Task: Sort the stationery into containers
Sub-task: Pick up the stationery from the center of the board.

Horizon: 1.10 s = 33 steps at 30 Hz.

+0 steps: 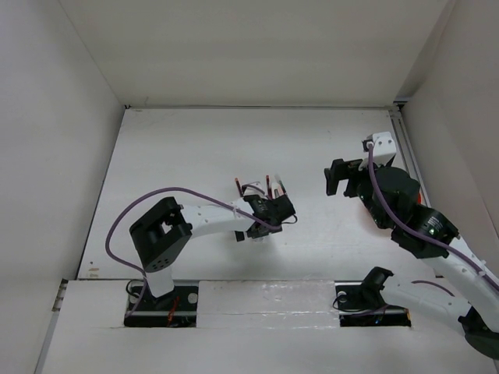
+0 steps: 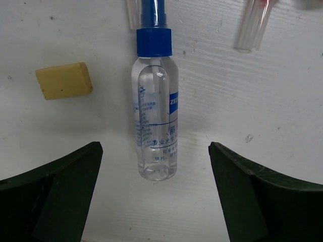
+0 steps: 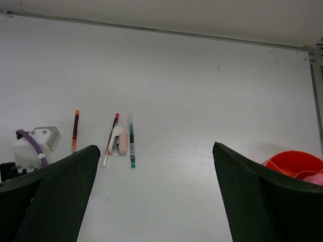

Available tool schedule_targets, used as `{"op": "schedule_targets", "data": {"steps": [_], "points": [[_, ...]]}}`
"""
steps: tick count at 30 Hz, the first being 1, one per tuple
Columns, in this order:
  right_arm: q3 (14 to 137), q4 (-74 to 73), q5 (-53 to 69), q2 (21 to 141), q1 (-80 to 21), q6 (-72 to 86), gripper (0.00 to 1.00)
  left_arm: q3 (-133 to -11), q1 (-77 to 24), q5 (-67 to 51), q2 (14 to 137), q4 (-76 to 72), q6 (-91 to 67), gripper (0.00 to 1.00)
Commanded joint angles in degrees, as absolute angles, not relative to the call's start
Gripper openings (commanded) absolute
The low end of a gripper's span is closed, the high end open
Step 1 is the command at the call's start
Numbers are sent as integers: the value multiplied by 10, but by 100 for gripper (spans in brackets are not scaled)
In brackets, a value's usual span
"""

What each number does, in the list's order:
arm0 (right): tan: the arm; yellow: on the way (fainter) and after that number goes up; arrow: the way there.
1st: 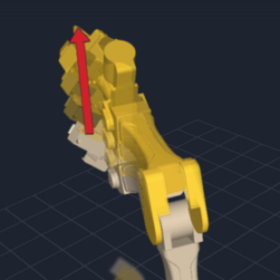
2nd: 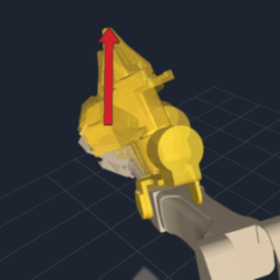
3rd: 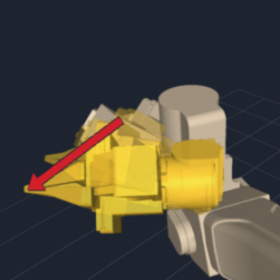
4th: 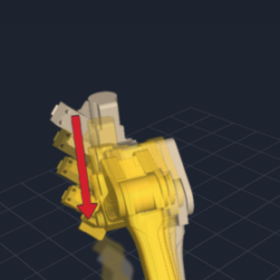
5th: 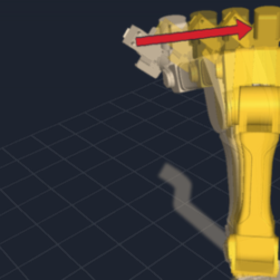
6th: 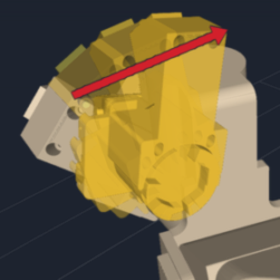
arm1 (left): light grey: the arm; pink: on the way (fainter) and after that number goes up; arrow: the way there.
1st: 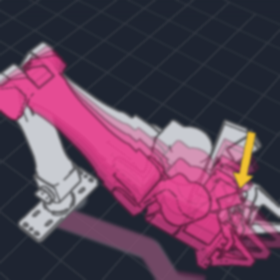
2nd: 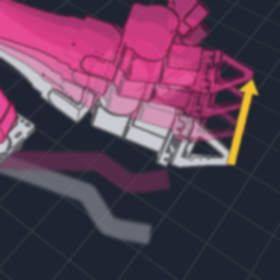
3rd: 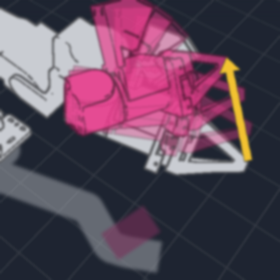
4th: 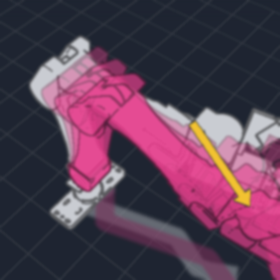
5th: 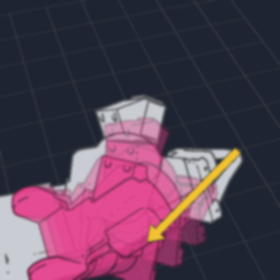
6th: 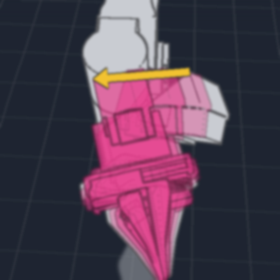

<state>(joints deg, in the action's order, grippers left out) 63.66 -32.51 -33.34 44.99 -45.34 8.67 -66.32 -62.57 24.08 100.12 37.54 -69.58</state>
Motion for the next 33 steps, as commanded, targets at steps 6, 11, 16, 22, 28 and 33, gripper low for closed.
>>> {"op": "schedule_targets", "data": {"steps": [6, 11, 16, 22, 28, 33], "points": [[636, -294, -312, 450, -449, 72, 100, -655, -611, 260, 1005, 364, -723, 71], [636, -294, -312, 450, -449, 72, 100, -636, -605, 243, 1011, 338, -713, 54], [642, -294, -312, 445, -449, 72, 100, -631, -605, 220, 1034, 316, -701, 42], [652, -294, -312, 445, -449, 72, 100, -621, -610, 209, 1034, 305, -701, 17], [652, -287, -312, 450, -444, 72, 100, -655, -627, 232, 1022, 334, -682, 0], [635, -258, -269, 436, -418, 83, 100, -751, -691, 329, 995, 431, -670, 0]]}}
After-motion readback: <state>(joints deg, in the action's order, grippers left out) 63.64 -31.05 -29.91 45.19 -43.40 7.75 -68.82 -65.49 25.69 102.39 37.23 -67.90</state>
